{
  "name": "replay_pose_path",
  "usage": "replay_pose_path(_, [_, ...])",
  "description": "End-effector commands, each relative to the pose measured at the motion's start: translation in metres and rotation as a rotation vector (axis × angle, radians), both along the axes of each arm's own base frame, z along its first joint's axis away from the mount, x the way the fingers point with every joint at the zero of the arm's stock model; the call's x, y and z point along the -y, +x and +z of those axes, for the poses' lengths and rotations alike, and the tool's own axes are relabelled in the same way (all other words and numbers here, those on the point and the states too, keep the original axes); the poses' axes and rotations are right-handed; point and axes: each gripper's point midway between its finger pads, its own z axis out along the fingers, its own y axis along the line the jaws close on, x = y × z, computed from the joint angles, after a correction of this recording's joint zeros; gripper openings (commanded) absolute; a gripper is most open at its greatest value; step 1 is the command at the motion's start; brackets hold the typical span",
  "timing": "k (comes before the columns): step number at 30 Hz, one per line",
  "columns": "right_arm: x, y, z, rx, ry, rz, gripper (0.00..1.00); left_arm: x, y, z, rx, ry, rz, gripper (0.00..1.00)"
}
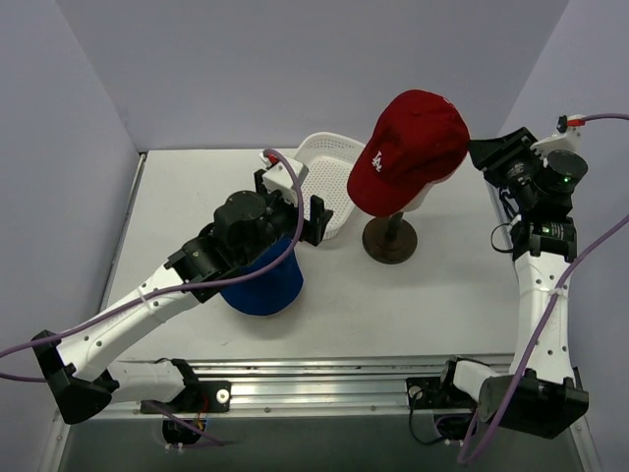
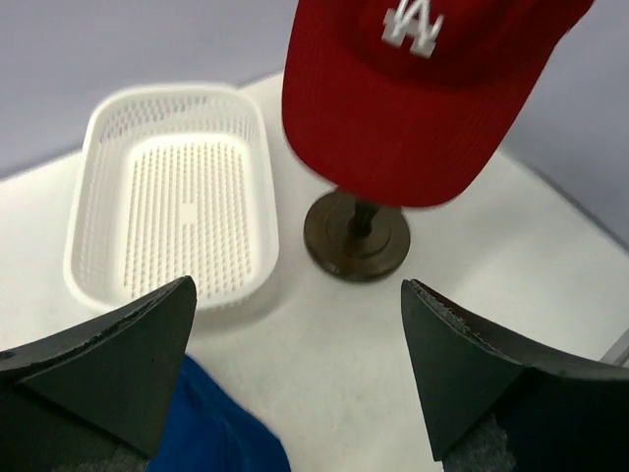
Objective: Stack the hats
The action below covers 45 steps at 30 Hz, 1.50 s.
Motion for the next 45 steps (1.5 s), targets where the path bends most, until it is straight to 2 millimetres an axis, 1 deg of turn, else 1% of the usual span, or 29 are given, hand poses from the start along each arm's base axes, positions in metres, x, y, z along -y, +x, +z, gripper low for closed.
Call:
replay_pose_path(1, [-0.003, 0.014, 0.003, 0.048, -0.004, 0.015, 0.36, -0.01, 0.0, -0.012, -0.014, -0.044, 0.055, 0.94])
replay_pose_path(3, [-0.007, 0.019, -0.005, 0.037, -0.017, 0.025, 0.36, -0.013, -0.002, -0.015, -0.003, -0.059, 0.067, 0.94])
replay_pose_path(4, [-0.007, 0.024, -0.011, 0.025, -0.022, 0.022, 0.35, -0.013, -0.001, -0.027, -0.012, -0.043, 0.073, 0.94])
replay_pose_path(6, [-0.006, 0.027, -0.019, 0.01, -0.03, 0.017, 0.35, -0.018, 0.0, -0.027, 0.003, -0.057, 0.1, 0.94])
replay_pose_path(7, [-0.004, 0.03, -0.024, -0.002, -0.028, 0.008, 0.35, -0.019, 0.0, -0.032, 0.004, -0.049, 0.106, 0.94])
replay_pose_path(9, [-0.002, 0.033, -0.032, -0.019, -0.022, -0.003, 0.35, -0.024, -0.001, -0.029, 0.013, -0.057, 0.133, 0.94])
replay_pose_path(13, [-0.001, 0.043, -0.043, -0.042, -0.016, 0.003, 0.34, -0.023, -0.015, -0.027, 0.035, -0.05, 0.133, 0.94])
replay_pose_path(20, [0.008, 0.052, -0.051, -0.068, -0.033, -0.033, 0.33, -0.032, -0.028, -0.029, 0.07, -0.045, 0.158, 0.94])
replay_pose_path(21, [0.01, 0.054, -0.05, -0.069, -0.038, -0.045, 0.33, -0.035, -0.029, -0.03, 0.071, -0.045, 0.16, 0.94])
replay_pose_path(22, [0.012, 0.057, -0.057, -0.092, -0.051, -0.047, 0.33, -0.037, -0.029, -0.031, 0.074, -0.045, 0.164, 0.94])
replay_pose_path(23, [0.014, 0.058, -0.052, -0.087, -0.061, -0.053, 0.33, -0.04, -0.03, -0.031, 0.076, -0.045, 0.172, 0.94])
replay_pose_path(24, [0.02, 0.06, -0.053, -0.095, -0.068, -0.081, 0.33, -0.041, -0.031, -0.034, 0.076, -0.04, 0.173, 0.94])
replay_pose_path(25, [0.022, 0.06, -0.058, -0.119, -0.069, -0.095, 0.33, -0.043, -0.031, -0.034, 0.081, -0.032, 0.179, 0.94])
replay_pose_path(26, [0.025, 0.06, -0.056, -0.12, -0.083, -0.107, 0.33, -0.046, -0.03, -0.027, 0.099, -0.06, 0.193, 0.94])
replay_pose_path(27, [0.026, 0.059, -0.056, -0.126, -0.087, -0.114, 0.33, -0.047, -0.029, -0.028, 0.105, -0.055, 0.202, 0.94])
replay_pose_path(28, [0.03, 0.056, -0.059, -0.144, -0.09, -0.135, 0.33, -0.05, -0.028, -0.033, 0.114, -0.034, 0.214, 0.94])
replay_pose_path(29, [0.032, 0.053, -0.057, -0.145, -0.1, -0.148, 0.33, -0.054, -0.026, -0.032, 0.123, -0.037, 0.238, 0.94])
replay_pose_path(31, [0.031, 0.042, -0.053, -0.152, -0.112, -0.176, 0.33, -0.058, -0.024, -0.035, 0.128, -0.022, 0.262, 0.94])
replay_pose_path(33, [0.028, 0.033, -0.055, -0.162, -0.114, -0.181, 0.33, -0.059, -0.025, -0.033, 0.139, -0.036, 0.26, 0.94])
replay_pose_path(34, [0.025, 0.022, -0.046, -0.14, -0.115, -0.191, 0.33, -0.057, -0.025, -0.035, 0.147, -0.04, 0.253, 0.94])
replay_pose_path(36, [0.018, 0.008, -0.042, -0.12, -0.117, -0.191, 0.33, -0.055, -0.028, -0.033, 0.156, -0.053, 0.226, 0.94])
replay_pose_path(37, [0.01, 0.003, -0.042, -0.121, -0.123, -0.175, 0.33, -0.054, -0.029, -0.033, 0.16, -0.059, 0.22, 0.94])
replay_pose_path(38, [0.008, -0.001, -0.042, -0.121, -0.128, -0.182, 0.33, -0.054, -0.029, -0.033, 0.161, -0.061, 0.217, 0.94])
replay_pose_path(39, [0.004, -0.011, -0.035, -0.099, -0.142, -0.178, 0.33, -0.052, -0.03, -0.033, 0.161, -0.061, 0.21, 0.94])
replay_pose_path(40, [-0.005, -0.017, -0.039, -0.113, -0.148, -0.157, 0.33, -0.052, -0.031, -0.032, 0.164, -0.068, 0.207, 0.94])
replay_pose_path(41, [-0.008, -0.022, -0.039, -0.11, -0.156, -0.159, 0.31, -0.052, -0.031, -0.033, 0.164, -0.068, 0.206, 0.94])
replay_pose_path(42, [-0.013, -0.034, -0.033, -0.091, -0.158, -0.155, 0.3, -0.053, -0.031, -0.032, 0.166, -0.073, 0.204, 0.94])
replay_pose_path(43, [-0.028, -0.04, -0.034, -0.085, -0.163, -0.118, 0.29, -0.053, -0.032, -0.031, 0.167, -0.074, 0.204, 0.94])
replay_pose_path(45, [-0.041, -0.053, -0.031, -0.072, -0.173, -0.105, 0.28, -0.056, -0.032, -0.029, 0.169, -0.081, 0.209, 0.94])
